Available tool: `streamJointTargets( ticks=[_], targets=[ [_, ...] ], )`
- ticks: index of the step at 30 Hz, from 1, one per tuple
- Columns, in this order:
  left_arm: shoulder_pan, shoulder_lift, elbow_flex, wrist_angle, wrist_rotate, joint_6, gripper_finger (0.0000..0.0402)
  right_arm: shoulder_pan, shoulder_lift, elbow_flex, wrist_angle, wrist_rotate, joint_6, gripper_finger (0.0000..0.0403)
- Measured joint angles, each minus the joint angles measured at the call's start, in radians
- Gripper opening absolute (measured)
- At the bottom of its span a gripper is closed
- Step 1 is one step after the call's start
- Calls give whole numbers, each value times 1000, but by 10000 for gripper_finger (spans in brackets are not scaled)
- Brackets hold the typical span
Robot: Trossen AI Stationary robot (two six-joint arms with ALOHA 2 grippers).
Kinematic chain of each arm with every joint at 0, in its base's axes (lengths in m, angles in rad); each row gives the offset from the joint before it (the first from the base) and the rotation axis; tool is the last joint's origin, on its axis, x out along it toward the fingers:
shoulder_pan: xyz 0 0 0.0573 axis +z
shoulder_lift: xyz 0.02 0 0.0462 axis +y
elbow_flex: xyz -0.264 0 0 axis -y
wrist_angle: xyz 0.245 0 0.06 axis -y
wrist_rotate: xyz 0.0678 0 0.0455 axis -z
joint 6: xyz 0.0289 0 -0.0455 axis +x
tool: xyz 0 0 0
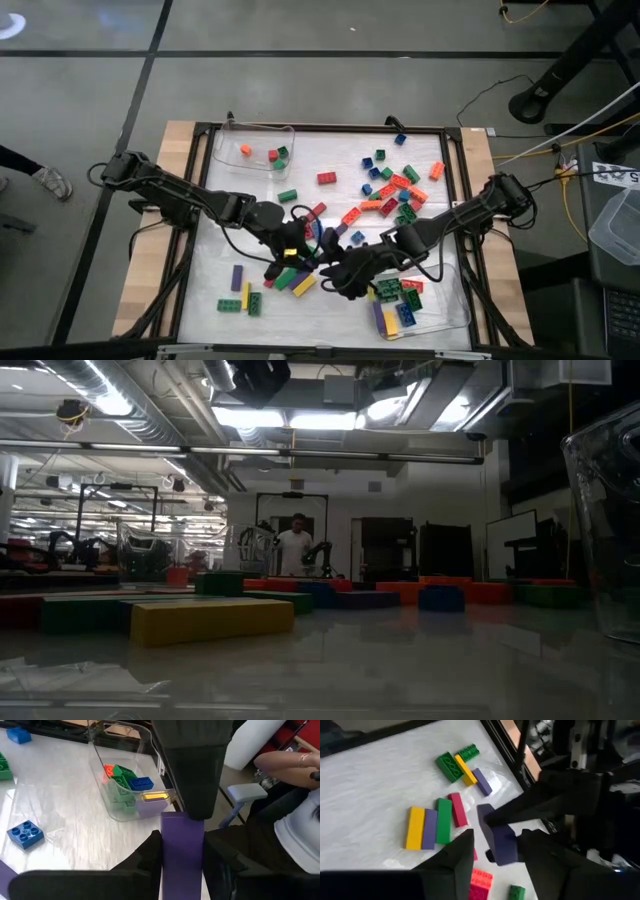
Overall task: Sort blocks by size
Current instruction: Put the rectangular violet block into the bottom transparent bin
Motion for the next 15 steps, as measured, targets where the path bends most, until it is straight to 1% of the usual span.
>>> streamJointTargets(
  ticks=[2,5,15],
  targets=[
    [0,0,0,2,0,-5,93,-8,0,0,3,-24,2,150],
    [0,0,0,4,0,-5,93,-21,0,0,9,-32,3,142],
    [0,0,0,5,-1,10,93,-63,0,0,10,-120,7,140]
  ],
)
